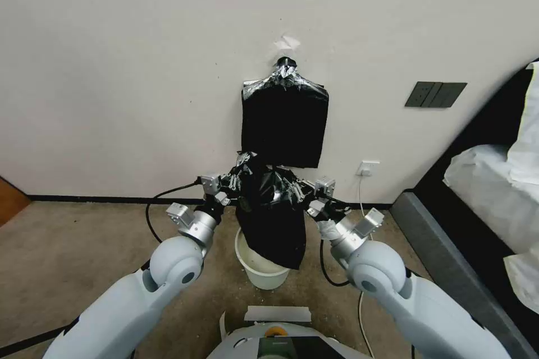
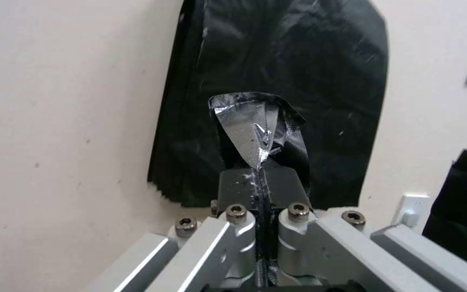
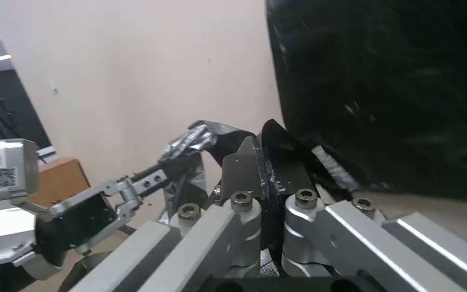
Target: Place a trash bag onto the trash bin.
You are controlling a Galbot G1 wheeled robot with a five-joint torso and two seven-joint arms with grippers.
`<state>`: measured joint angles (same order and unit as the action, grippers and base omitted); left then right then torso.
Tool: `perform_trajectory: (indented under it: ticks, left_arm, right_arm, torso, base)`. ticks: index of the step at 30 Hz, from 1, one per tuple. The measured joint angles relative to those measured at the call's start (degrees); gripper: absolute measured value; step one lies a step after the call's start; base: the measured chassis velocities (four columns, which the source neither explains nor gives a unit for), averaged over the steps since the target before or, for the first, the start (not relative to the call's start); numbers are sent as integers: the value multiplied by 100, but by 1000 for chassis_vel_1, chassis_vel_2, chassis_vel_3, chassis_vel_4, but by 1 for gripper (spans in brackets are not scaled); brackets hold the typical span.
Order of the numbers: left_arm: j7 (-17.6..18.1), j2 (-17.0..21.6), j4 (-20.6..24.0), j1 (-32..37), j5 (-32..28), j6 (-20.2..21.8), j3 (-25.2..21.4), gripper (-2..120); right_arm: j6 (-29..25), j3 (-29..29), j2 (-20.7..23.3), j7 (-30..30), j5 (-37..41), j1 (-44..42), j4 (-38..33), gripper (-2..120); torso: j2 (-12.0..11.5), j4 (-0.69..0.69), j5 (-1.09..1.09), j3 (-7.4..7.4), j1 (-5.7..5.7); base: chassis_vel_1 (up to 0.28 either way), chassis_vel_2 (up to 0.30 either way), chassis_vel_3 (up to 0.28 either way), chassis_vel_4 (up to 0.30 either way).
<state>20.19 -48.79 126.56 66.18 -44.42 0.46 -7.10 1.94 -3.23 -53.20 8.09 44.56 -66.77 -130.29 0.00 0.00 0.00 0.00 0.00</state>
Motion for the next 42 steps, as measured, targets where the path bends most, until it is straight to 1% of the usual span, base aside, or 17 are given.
perform_trajectory:
  ticks: [2,3,6,15,18,20,29,33,42]
  left_arm:
    - [-7,-138,-68,152,99,-8,20,0]
    - [-7,-138,-68,152,99,-8,20,0]
    - [-6,-359,-166,381,318,-24,79,0]
    - [90,-662,-233,678,503,10,220,0]
    - [140,-727,-249,739,522,30,244,0]
    - [236,-800,-265,777,532,105,288,0]
    - [397,-955,-285,944,532,268,367,0]
    - [500,-1035,-289,1209,565,299,323,0]
    - [526,-1166,-359,1665,819,264,234,0]
  right_arm:
    - [-35,-1,-84,-6,-107,-168,96,0]
    - [-35,-1,-84,-6,-107,-168,96,0]
    - [-111,-27,-187,-9,-280,-496,205,0]
    - [-246,-197,-291,22,-613,-1087,308,0]
    - [-260,-243,-316,62,-666,-1199,309,0]
    - [-263,-328,-330,120,-693,-1340,287,0]
    - [-298,-501,-427,274,-880,-1808,255,0]
    - [-331,-502,-559,346,-1076,-2081,351,0]
    - [-309,-452,-781,600,-1301,-2310,642,0]
  torso:
    - [0,0,0,0,0]
    - [0,0,0,0,0]
    - [0,0,0,0,0]
    - [0,0,1,0,0]
    - [0,1,1,0,0]
    - [0,0,1,0,0]
    - [0,0,0,0,0]
    - [0,0,0,0,0]
    - [0,0,0,0,0]
  base:
    - [0,0,0,0]
    - [0,0,0,0]
    - [0,0,0,0]
    - [0,0,0,0]
    - [0,0,0,0]
    - [0,0,0,0]
    - [0,0,0,0]
    - [0,0,0,0]
    - [0,0,0,0]
